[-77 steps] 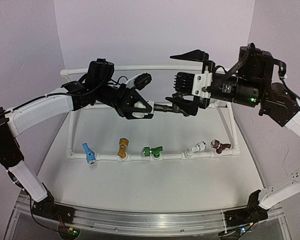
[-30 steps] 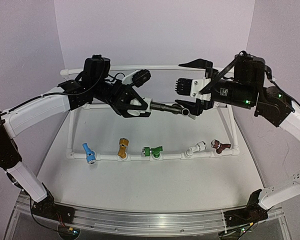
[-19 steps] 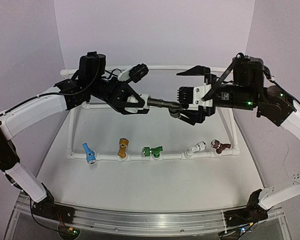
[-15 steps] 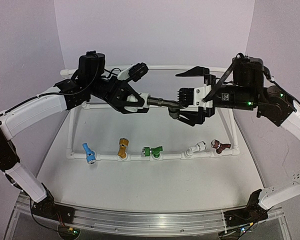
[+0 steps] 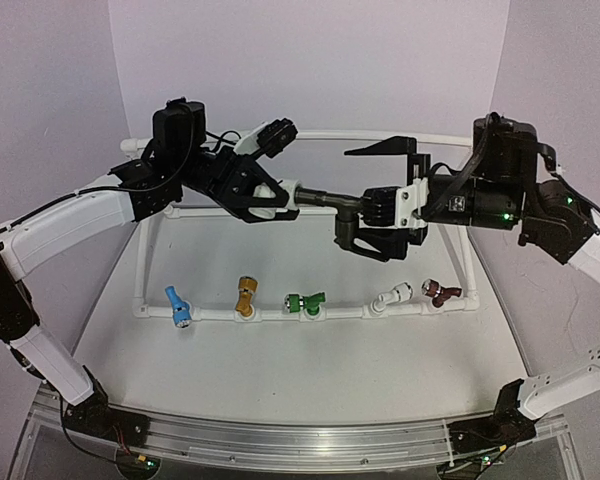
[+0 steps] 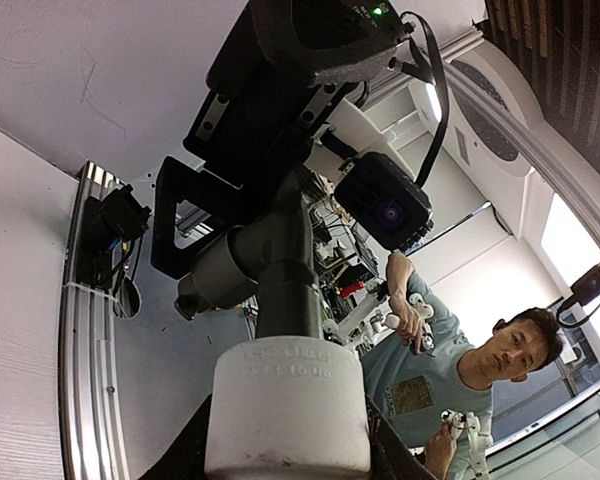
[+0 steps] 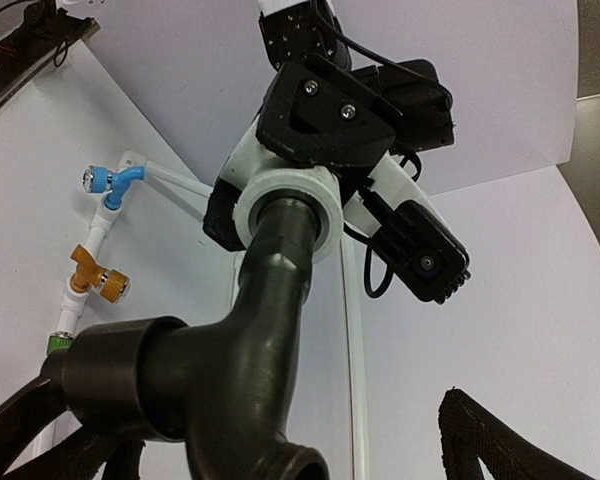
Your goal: Install the water faucets
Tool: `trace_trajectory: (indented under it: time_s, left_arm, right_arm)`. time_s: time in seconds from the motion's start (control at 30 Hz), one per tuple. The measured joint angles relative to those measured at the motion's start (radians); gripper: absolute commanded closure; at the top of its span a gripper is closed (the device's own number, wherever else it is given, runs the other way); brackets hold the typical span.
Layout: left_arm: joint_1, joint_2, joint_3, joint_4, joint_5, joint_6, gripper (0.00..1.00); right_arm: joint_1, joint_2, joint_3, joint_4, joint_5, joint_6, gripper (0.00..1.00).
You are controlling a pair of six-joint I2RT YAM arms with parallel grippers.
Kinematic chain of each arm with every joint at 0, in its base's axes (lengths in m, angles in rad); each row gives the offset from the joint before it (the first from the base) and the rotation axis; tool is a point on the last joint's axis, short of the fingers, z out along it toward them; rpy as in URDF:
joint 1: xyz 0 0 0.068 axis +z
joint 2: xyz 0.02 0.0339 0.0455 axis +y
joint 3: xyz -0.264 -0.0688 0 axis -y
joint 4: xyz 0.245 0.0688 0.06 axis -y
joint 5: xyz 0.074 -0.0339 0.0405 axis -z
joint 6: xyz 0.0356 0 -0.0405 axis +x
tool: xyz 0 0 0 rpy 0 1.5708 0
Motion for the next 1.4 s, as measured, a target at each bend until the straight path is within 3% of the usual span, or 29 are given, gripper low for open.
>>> trace_trajectory:
  time_s: [0.47,0.8,1.0,1.07,1.17,1.33,1.4]
  left_arm:
    - [0.004,0.002,-0.006,0.067,0.003,-0.044,1.00]
    - [0.047,0.008,-0.044,0.136,-0.043,-0.115,1.00]
    - [0.070,0.012,-0.050,0.217,-0.067,-0.182,1.00]
    - [0.076,0.012,-0.050,0.250,-0.072,-0.206,1.00]
    - [0.081,0.012,-0.050,0.291,-0.080,-0.238,1.00]
    - [0.084,0.012,-0.050,0.370,-0.092,-0.301,1.00]
    - [0.084,0.012,-0.050,0.410,-0.095,-0.335,1.00]
  right_arm:
    - [0.011,-0.023,-0.004,0.008,-0.019,-0.004,0.02]
    - [0.004,-0.076,-0.027,0.056,0.272,0.003,0.02]
    - [-0.020,-0.199,-0.169,0.073,0.350,0.035,0.07]
    - [-0.020,-0.222,-0.207,0.072,0.348,0.053,0.13]
    - [-0.020,-0.226,-0.249,0.073,0.321,0.059,0.37]
    - [-0.020,-0.226,-0.333,0.118,0.228,0.037,0.93]
    - [-0.020,-0.233,-0.377,0.175,0.190,0.014,1.00]
